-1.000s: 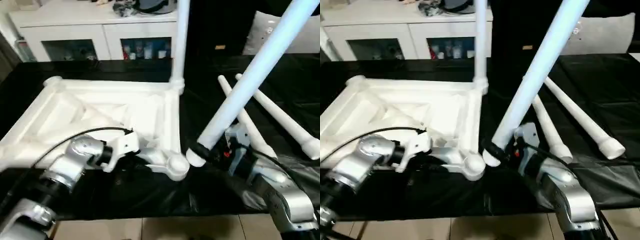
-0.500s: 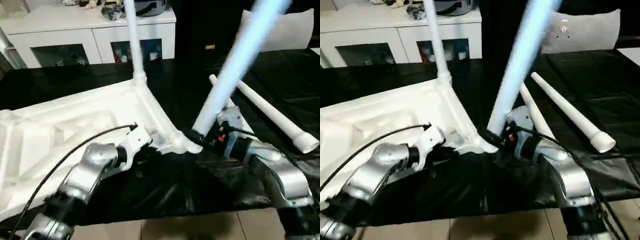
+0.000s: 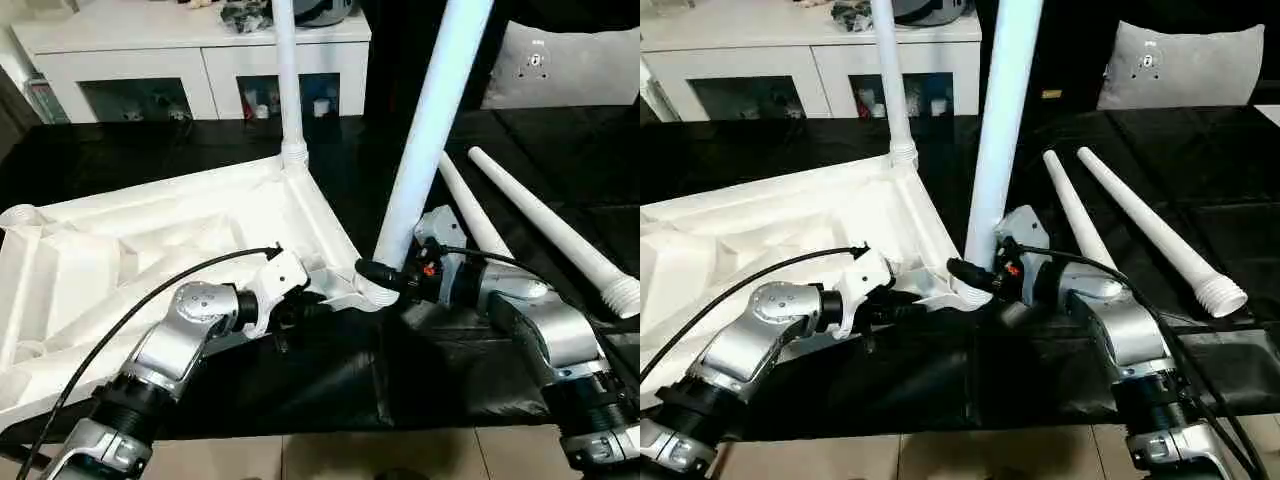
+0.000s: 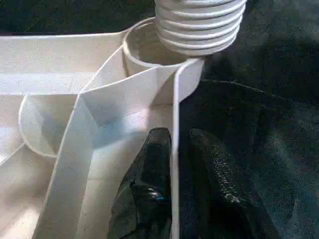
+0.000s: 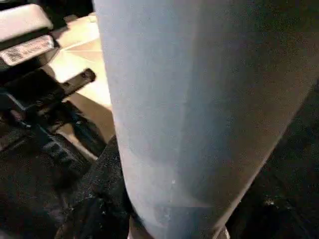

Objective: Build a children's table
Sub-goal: Rotate table base, then insert table leg to table base

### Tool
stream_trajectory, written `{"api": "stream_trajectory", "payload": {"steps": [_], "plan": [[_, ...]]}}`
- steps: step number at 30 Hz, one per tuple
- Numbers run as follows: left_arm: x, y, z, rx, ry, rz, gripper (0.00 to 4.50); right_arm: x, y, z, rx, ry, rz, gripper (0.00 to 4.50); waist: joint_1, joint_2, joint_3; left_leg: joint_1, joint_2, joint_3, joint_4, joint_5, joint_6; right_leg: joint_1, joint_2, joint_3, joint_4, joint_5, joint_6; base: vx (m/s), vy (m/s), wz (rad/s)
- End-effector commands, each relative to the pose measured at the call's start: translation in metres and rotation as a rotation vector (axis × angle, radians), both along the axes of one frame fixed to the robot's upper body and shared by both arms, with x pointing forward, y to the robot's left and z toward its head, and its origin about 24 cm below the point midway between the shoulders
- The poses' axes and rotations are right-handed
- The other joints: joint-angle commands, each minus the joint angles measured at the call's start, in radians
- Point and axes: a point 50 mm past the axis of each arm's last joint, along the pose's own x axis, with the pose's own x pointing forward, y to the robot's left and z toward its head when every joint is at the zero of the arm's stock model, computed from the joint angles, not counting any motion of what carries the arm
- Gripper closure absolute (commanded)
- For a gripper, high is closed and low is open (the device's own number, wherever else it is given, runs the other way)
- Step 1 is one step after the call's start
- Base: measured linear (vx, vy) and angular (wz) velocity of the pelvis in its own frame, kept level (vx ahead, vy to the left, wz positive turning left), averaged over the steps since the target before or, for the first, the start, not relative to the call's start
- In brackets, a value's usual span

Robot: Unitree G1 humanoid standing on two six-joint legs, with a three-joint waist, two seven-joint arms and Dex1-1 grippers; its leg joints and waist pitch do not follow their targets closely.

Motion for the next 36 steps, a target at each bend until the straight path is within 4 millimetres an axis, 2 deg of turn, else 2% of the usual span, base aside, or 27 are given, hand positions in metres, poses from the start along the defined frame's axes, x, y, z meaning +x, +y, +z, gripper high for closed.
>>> {"api": "stream_trajectory", "payload": {"steps": [1,3,5,8,9,11,14,18,23,24,25,27,29,31,32,34,36], "plan": [[0.001,0.013,-0.010,0.073,0.028,0.019,3.52,0.003,0.002,0.008,0.021,-0.028,0.022,2.59,0.005,-0.018,-0.058,-0.016,0.052,-0.001,-0.083,-0.088,0.091,0.062,-0.055,0.029,-0.066,-0.169,-0.271,0.000,0.000,0.00],[0.000,0.018,-0.011,0.091,0.045,-0.002,3.49,0.004,0.003,0.008,0.025,-0.030,0.028,2.59,0.005,-0.019,-0.058,-0.015,0.051,0.000,-0.083,-0.088,0.089,0.062,-0.055,0.029,-0.067,-0.174,-0.271,0.000,0.000,0.00],[-0.001,0.022,-0.013,0.112,0.060,-0.022,3.77,0.004,0.003,0.008,0.029,-0.032,0.033,2.59,0.005,-0.018,-0.057,-0.015,0.050,0.001,-0.084,-0.089,0.087,0.060,-0.055,0.029,-0.067,-0.182,-0.270,0.000,0.000,0.00],[0.001,0.025,-0.015,0.125,0.067,-0.008,3.87,0.005,0.004,0.009,0.035,-0.035,0.037,2.59,0.001,-0.016,-0.057,-0.015,0.053,0.001,-0.084,-0.090,0.076,0.062,-0.055,0.029,-0.066,-0.175,-0.273,0.000,0.000,0.00],[0.002,0.026,-0.015,0.125,0.068,-0.002,4.11,0.005,0.004,0.009,0.036,-0.036,0.039,2.59,0.001,-0.016,-0.058,-0.014,0.052,0.002,-0.083,-0.086,0.075,0.062,-0.055,0.029,-0.065,-0.163,-0.278,0.000,0.000,0.00],[0.004,0.026,-0.015,0.119,0.069,0.002,4.22,0.005,0.005,0.009,0.040,-0.037,0.042,2.59,0.001,-0.017,-0.057,-0.015,0.053,0.002,-0.084,-0.085,0.077,0.063,-0.055,0.029,-0.064,-0.154,-0.282,0.000,0.000,0.00],[0.005,0.026,-0.015,0.108,0.078,0.003,4.37,0.005,0.006,0.010,0.043,-0.037,0.049,2.59,0.001,-0.018,-0.055,-0.013,0.053,0.005,-0.086,-0.114,0.071,0.061,-0.055,0.029,-0.068,-0.193,-0.278,0.000,0.000,0.00],[0.005,0.028,-0.016,0.142,0.076,-0.016,4.49,0.006,0.006,0.010,0.043,-0.038,0.051,2.59,0.000,-0.017,-0.052,-0.013,0.056,0.008,-0.091,-0.155,0.052,0.057,-0.055,0.030,-0.075,-0.277,-0.250,0.000,0.000,0.00],[0.000,0.031,-0.021,0.221,0.057,-0.092,4.50,0.013,0.007,0.012,0.035,-0.040,0.042,2.59,-0.003,-0.017,-0.052,-0.013,0.058,0.009,-0.093,-0.167,0.043,0.054,-0.055,0.029,-0.076,-0.289,-0.241,0.000,0.000,0.00],[-0.001,0.031,-0.021,0.219,0.058,-0.105,4.50,0.014,0.007,0.012,0.031,-0.034,0.046,2.59,0.000,-0.016,-0.053,-0.009,0.058,0.010,-0.092,-0.163,0.043,0.051,-0.056,0.031,-0.076,-0.282,-0.242,0.000,0.000,0.00],[-0.004,0.029,-0.019,0.206,0.061,-0.147,4.50,0.015,0.008,0.012,0.021,-0.022,0.055,2.59,0.000,-0.021,-0.055,-0.012,0.059,0.011,-0.092,-0.146,0.046,0.054,-0.055,0.030,-0.073,-0.256,-0.246,0.000,0.000,0.00],[-0.009,0.026,-0.016,0.171,0.066,-0.210,4.50,0.015,0.007,0.008,-0.003,0.008,0.078,2.59,0.003,-0.017,-0.058,-0.012,0.060,0.011,-0.090,-0.112,0.052,0.055,-0.056,0.029,-0.068,-0.201,-0.261,0.000,0.000,0.00],[-0.010,0.025,-0.015,0.162,0.066,-0.217,4.50,0.014,0.007,0.006,-0.012,0.020,0.086,2.59,0.003,-0.024,-0.060,-0.012,0.060,0.014,-0.088,-0.088,0.063,0.056,-0.055,0.028,-0.063,-0.155,-0.277,0.000,0.000,0.00],[-0.011,0.022,-0.014,0.154,0.058,-0.230,4.50,0.013,0.007,0.002,-0.026,0.041,0.108,2.59,0.008,-0.021,-0.061,-0.011,0.060,0.016,-0.085,-0.063,0.078,0.056,-0.056,0.026,-0.058,-0.102,-0.296,0.000,0.000,0.00],[-0.011,0.022,-0.014,0.152,0.056,-0.236,4.50,0.012,0.007,0.001,-0.029,0.047,0.113,2.59,0.008,-0.027,-0.061,-0.011,0.062,0.017,-0.086,-0.061,0.082,0.057,-0.056,0.026,-0.058,-0.094,-0.297,0.000,0.000,0.00],[-0.012,0.019,-0.013,0.144,0.053,-0.249,4.50,0.011,0.007,-0.001,-0.034,0.062,0.127,2.59,0.016,-0.022,-0.060,-0.008,0.063,0.017,-0.086,-0.066,0.083,0.056,-0.057,0.026,-0.058,-0.100,-0.298,0.000,0.000,0.00],[-0.014,0.016,-0.012,0.135,0.047,-0.257,4.50,0.010,0.009,-0.003,-0.034,0.071,0.136,2.59,0.020,-0.024,-0.058,-0.008,0.065,0.017,-0.089,-0.080,0.074,0.056,-0.057,0.026,-0.059,-0.115,-0.295,0.000,0.000,0.00]]}}
